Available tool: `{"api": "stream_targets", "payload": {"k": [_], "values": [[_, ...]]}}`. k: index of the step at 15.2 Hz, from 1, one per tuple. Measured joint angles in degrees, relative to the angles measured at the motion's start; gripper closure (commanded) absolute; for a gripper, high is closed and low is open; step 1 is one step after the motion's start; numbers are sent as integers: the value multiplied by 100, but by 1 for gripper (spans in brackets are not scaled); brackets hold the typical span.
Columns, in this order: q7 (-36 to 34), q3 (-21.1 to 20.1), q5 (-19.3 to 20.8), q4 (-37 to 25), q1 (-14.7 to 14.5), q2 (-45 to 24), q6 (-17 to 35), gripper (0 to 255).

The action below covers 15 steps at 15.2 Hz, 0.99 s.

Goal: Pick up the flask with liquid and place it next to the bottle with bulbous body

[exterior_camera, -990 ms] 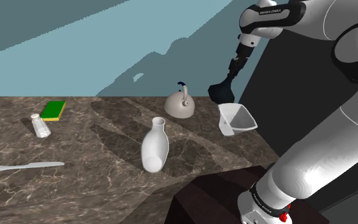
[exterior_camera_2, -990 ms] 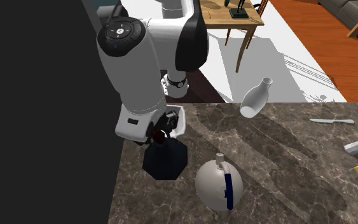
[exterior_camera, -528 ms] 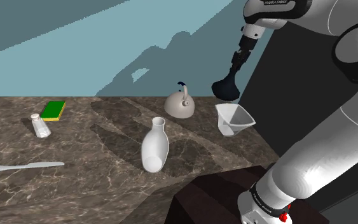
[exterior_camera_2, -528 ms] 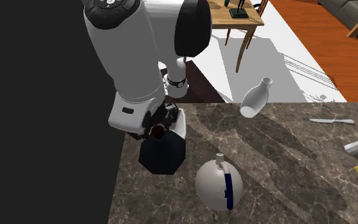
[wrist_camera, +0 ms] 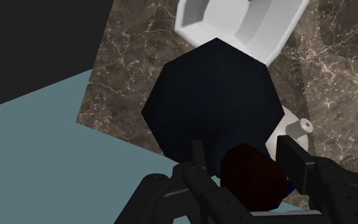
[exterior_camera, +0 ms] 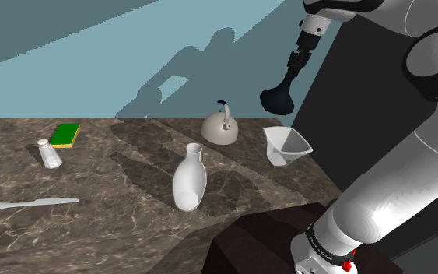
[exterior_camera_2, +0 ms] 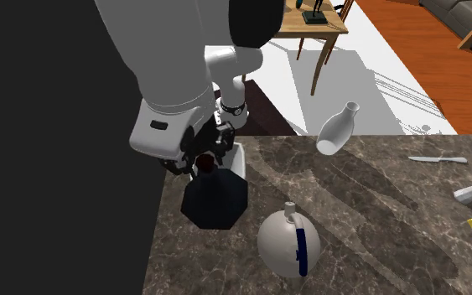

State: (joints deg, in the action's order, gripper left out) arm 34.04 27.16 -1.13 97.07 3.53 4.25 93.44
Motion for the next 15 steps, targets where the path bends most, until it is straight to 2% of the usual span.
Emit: {"api": "stream_targets", "payload": {"k": [15], "values": [[119, 101, -234, -1739, 76, -500, -1303, 255]]}}
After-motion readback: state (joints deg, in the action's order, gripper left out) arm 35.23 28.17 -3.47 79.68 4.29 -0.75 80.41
